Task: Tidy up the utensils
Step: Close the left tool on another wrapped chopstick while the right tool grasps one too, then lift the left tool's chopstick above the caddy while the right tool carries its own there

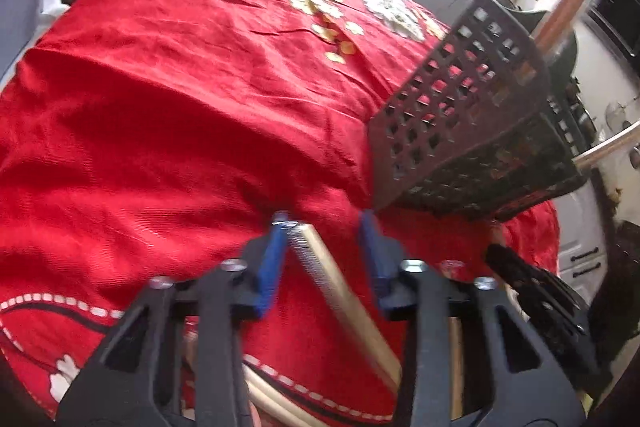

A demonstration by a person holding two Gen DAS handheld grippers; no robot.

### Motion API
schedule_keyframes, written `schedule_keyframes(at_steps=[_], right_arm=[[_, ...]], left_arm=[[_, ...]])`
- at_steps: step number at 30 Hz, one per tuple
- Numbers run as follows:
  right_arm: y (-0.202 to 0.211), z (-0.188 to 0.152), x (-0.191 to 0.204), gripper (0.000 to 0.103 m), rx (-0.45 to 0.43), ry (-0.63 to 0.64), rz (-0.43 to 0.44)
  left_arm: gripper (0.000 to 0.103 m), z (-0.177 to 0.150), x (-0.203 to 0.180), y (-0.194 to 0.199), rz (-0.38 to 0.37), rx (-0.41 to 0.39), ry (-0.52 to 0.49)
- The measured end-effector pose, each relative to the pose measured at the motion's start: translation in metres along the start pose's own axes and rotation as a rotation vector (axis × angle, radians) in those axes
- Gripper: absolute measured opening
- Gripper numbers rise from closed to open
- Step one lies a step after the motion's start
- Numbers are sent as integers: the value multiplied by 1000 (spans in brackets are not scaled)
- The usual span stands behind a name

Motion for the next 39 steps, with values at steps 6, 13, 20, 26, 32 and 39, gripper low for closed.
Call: schedule_keyframes(at_steps=[6,13,20,26,32,39], right_arm=[[21,2,6,8,-34,6,20],[52,8,11,7,-103,12,73],[89,16,17,7,-185,18,118],[111,14,23,7,-252,26,126],[133,12,20,7,-314,21,138],[155,13,18,7,-379,19,148]], left_arm=[[5,-2,11,6,-53,-28,41],[4,-1,-13,51,-112,-158,-29],[3,6,-48,101,-126,-292,-142],[3,13,-70,124,-157,-347,-188],[3,15,-87,142,-176,-388,-229],[3,19,-103,155,-198,-420,-255]])
Point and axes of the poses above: each gripper's, at about its wrist camera, not at the fingertips, and y roughly against the way its jaws point, x to its left, z to its top, the point moved 2 cm from there along -y, roughly the way its jaws point, and after that the axes turned 14 degrees about -y, right-handed, at the moved point
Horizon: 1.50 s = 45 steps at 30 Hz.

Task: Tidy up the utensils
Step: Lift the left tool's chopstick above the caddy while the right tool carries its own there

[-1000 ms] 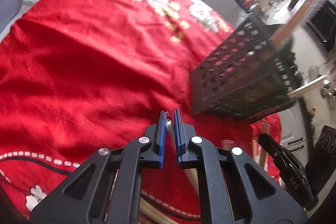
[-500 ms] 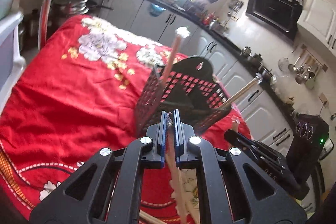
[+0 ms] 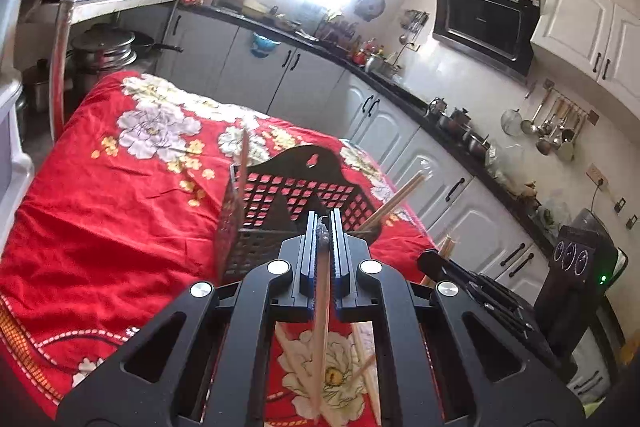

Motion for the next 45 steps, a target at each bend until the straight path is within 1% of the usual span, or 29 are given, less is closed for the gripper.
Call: schedule_keyframes(at_steps=[6,13,23,32,41,45], right_arm=[[14,10,0,7,-47,5,-5],[29,25,1,7,-107,12,-3],[44,54,7,7,-182,27,5],[51,78,20,7,-225,55,22],[54,107,36,7,-289,85,35],[54,117,43,7,-317,108,31]], left_arm=[[3,18,-17,5,-11,-40,-40],[3,45,-34,11,23,-107,-118],[3,82,-40,16,22,-180,-155],[3,109,-44,19,33,-238,-182],[3,136,-52,18,73,-297,-219],[3,146,-54,15,80,-317,-222]])
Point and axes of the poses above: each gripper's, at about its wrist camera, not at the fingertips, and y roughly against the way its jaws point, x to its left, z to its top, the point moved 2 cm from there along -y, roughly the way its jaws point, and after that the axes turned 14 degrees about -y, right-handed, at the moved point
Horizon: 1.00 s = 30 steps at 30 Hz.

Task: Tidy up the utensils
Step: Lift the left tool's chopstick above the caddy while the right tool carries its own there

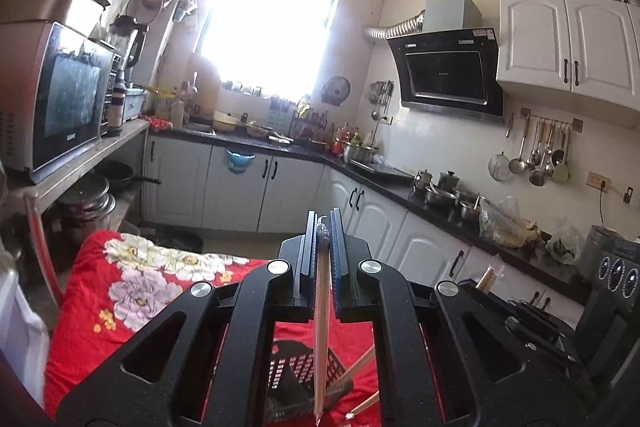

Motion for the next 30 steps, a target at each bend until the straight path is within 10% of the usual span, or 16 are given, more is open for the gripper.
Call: schedule_keyframes(at_steps=[30], right_arm=[[-55,-1,-15,7,-30,30,-51]], left_arm=[[3,-41,1,-55,68,27,-43]])
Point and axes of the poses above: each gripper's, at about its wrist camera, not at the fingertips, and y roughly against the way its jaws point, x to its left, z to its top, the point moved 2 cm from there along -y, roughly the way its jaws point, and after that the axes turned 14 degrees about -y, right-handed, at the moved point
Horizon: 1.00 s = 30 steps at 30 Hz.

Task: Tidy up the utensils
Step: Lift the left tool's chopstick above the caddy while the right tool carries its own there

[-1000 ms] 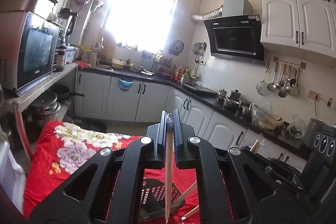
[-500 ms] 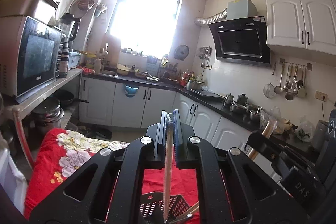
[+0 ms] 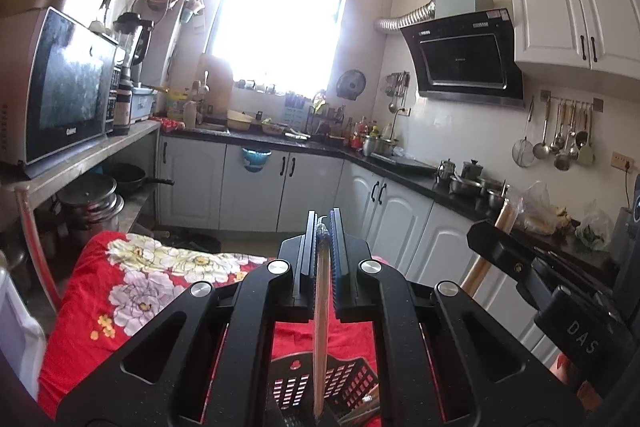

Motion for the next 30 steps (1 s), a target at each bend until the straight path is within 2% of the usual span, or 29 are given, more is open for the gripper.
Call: schedule_keyframes(at_steps=[17,30], right_arm=[[-35,-36,-23,7,53,-20,-30],[-54,-56,-39,7,99,-41,-50]], left_arm=[[3,-44,-10,-18,5,48,-36],[3,-69,-14,-27,-25,89,-28]])
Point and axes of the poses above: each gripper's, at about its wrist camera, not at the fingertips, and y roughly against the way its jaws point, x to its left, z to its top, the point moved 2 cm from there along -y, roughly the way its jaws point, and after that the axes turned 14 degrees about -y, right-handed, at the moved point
